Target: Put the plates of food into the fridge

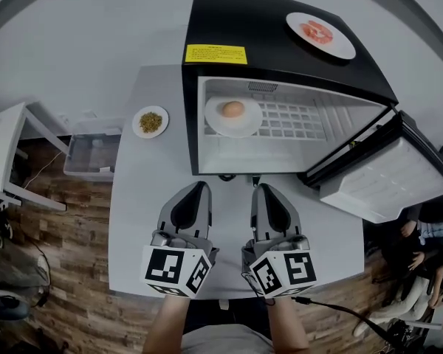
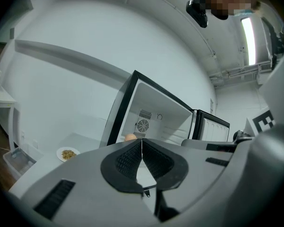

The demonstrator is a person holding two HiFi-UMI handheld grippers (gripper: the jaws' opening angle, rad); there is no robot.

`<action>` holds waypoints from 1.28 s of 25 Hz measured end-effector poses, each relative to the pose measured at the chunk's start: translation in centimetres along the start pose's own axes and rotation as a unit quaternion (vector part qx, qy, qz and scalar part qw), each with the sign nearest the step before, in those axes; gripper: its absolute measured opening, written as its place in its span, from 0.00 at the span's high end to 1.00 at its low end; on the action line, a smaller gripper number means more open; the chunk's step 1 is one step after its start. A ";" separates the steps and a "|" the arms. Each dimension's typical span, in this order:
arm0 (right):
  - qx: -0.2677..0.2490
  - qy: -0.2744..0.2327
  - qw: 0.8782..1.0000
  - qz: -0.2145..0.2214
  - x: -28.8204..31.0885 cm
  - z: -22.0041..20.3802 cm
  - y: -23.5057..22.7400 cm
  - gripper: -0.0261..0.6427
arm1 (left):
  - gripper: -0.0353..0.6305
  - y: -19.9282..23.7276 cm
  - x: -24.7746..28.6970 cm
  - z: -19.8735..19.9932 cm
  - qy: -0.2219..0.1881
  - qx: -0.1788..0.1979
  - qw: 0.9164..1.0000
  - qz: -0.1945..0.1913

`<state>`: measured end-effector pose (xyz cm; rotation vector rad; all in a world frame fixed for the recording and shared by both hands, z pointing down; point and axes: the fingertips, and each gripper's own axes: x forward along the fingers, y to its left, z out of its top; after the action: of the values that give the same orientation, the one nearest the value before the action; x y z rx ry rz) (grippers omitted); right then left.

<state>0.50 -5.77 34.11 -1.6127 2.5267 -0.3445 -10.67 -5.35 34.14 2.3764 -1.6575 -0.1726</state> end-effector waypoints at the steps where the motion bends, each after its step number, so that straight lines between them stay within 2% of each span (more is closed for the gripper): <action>1: -0.001 -0.001 1.000 0.003 -0.3 0.1 0.2 0.94 | 0.93 -0.1 -0.3 0.1 -0.001 0.003 1.000 0.002; 10: 0.000 0.000 0.998 0.062 -2.6 0.4 1.8 0.94 | 0.93 -1.3 -3.6 0.0 -0.008 0.010 0.999 0.047; 16: 0.012 0.014 0.993 0.115 -4.0 -0.6 3.8 0.94 | 0.93 0.1 -8.4 -0.5 -0.015 -0.002 0.993 0.115; 19: 0.027 0.028 0.990 0.138 -4.2 -1.7 5.2 0.94 | 0.93 2.1 -11.9 -0.8 -0.019 -0.007 0.986 0.163; 24: 0.042 0.056 0.982 0.173 -3.7 -3.1 7.8 0.94 | 0.93 5.8 -17.1 -0.5 -0.029 -0.016 0.970 0.242; 32: 0.045 0.075 0.973 0.212 -1.8 -4.6 12.1 0.94 | 0.93 11.0 -24.1 0.4 -0.048 -0.020 0.944 0.325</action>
<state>-10.41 1.38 35.40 -1.0096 2.8275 -0.5333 -29.15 13.57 35.69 1.6894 -2.3484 -0.1982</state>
